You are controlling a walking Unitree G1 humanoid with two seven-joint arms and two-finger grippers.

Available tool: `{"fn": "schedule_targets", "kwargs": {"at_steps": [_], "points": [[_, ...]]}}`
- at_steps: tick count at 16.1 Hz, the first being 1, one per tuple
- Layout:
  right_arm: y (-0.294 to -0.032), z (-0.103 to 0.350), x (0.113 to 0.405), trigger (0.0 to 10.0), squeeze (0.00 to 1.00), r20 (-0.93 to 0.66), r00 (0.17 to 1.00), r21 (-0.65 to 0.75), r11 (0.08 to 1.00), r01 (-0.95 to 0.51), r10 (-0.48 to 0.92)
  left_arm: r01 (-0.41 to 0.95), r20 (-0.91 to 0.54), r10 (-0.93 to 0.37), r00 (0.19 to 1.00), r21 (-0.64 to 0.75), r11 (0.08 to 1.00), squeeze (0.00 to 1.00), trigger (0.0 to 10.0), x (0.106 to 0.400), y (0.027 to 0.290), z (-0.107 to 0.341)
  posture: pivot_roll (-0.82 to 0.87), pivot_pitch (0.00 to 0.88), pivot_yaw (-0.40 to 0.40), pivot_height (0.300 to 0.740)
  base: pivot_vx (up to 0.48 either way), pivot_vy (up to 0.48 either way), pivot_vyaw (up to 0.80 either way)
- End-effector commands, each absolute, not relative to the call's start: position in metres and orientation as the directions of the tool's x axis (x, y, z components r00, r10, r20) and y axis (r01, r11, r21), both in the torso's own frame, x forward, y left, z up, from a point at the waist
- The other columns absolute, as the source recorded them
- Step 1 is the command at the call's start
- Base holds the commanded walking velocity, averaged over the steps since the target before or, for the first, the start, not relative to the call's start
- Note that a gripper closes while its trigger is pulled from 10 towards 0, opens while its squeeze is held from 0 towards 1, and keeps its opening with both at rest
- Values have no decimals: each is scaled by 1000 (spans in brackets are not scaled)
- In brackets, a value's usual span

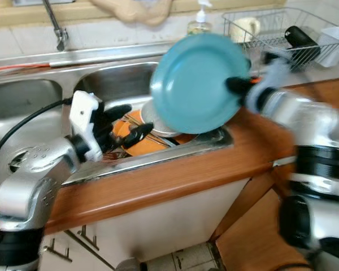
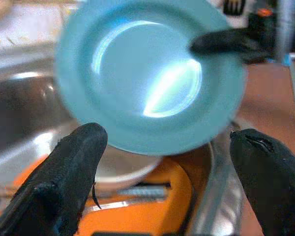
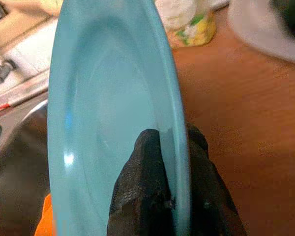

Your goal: Kitchen organization

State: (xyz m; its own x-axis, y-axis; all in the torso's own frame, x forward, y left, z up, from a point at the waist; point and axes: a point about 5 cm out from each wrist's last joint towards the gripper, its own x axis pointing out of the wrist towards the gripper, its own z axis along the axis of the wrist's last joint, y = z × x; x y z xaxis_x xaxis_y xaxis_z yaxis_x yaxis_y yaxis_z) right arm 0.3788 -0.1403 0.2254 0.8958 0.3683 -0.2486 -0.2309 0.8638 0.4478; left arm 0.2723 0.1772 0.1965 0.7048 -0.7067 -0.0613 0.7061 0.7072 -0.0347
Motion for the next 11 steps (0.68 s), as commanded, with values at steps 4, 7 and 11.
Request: {"fn": "schedule_targets", "kwargs": {"at_steps": [4, 7, 11], "points": [[-97, 217, 390, 0, 0, -270, 878, 455, 856, -247, 397, 745, -81, -745, 662, -42, 666, 0, 10000, 265, 170, 198, -32, 0, -9, 740, 0, 0, 0], [-69, 193, 391, 10000, 0, -340, 845, 481, 848, -221, 413, 752, -95, -752, 652, -51, 658, 0, 10000, 265, 166, 196, -30, 0, -8, 740, 0, 0, 0], [-61, 176, 391, 10000, 1000, -387, 830, 532, 832, -156, 403, 759, -103, -760, 642, -57, 649, 0, 10000, 266, 161, 195, -33, 0, -4, 740, 0, 0, 0]]}}
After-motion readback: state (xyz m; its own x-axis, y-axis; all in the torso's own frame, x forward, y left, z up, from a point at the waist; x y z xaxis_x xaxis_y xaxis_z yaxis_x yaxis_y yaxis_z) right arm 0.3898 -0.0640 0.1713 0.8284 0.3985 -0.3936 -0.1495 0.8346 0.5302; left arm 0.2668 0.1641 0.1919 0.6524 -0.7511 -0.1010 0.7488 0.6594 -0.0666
